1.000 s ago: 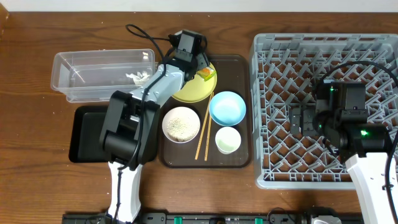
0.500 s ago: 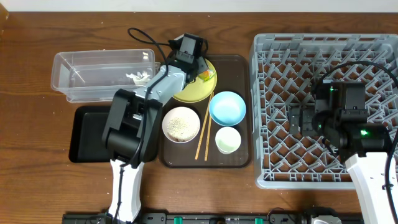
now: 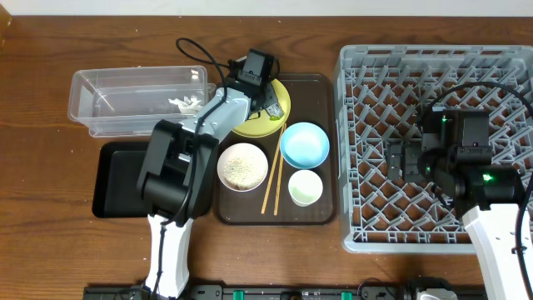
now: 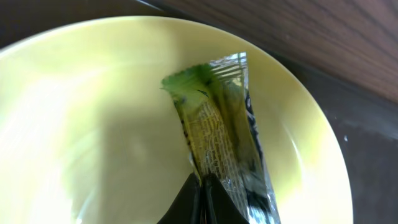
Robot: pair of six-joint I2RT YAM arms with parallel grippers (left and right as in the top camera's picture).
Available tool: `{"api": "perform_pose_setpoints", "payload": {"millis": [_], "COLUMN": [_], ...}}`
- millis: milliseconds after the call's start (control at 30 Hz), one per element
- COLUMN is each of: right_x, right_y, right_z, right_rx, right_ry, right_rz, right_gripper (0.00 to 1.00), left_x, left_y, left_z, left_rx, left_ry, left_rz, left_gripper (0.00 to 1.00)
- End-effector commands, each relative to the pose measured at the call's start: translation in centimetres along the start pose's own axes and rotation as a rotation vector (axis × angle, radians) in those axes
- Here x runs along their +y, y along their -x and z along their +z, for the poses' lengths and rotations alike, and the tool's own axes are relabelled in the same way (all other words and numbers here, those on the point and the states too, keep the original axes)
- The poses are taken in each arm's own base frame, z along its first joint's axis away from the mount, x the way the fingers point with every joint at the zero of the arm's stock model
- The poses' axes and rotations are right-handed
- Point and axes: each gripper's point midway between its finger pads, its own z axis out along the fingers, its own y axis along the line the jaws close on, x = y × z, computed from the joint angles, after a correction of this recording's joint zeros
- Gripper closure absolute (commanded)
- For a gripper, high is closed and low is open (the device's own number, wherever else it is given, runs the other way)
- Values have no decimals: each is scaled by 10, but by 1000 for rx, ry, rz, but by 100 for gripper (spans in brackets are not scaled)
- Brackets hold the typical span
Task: Sort waste into correct bins and load items into the dishwasher rack
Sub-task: 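Carry the wrapper left and release it into the clear bin, then grasp the rim of the white rice bowl with the left gripper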
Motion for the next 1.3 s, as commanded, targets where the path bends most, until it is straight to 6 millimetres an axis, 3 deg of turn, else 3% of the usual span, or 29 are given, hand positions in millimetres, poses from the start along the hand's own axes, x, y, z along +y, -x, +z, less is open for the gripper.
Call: {"api": "perform_pose_setpoints", "payload": {"millis": [0,133,300,467,600,633,800,933,1033,1133,1267], "right_x": [4,3,3,3,4,4,4,4,4,4,4], "right_y": [7,7,7,9,9,9,8,8,8,8,8], "right_z": [-4,-4,-4,-4,-4,-4,-4,-4,-4,-4,-4], "right_rx": [-17,-19,-20,-26,-25,-25,-24,-21,-21,-21,-21], "right_ry": [12,8,8,9,13,13,13,12,12,12,12], "right_rz": [6,6,6,6,5,5,6,6,6,6,6], "right_gripper": [1,1,1,1,1,1,1,1,1,1,1], "left_x": [-14,14,87,157,187,190,192,173,150,121,98], "left_y": [37,66,96,98,95,95,94,92,87,61,13], "left_z": [-60,-128,-188,-195,-181,-178,-174,-182,-198,-214,-222], "left_rx": [-104,-174,-249,-215,-170,-161,-132,-97,-81,-5,129], "left_ry": [-46,3,147,262,303,312,326,229,131,43,45], "left_rz": [54,4,-166,-410,-436,-421,-303,-185,-111,1,188], "left_gripper": [94,94,94,94,91,85,51,47,45,45,44]}}
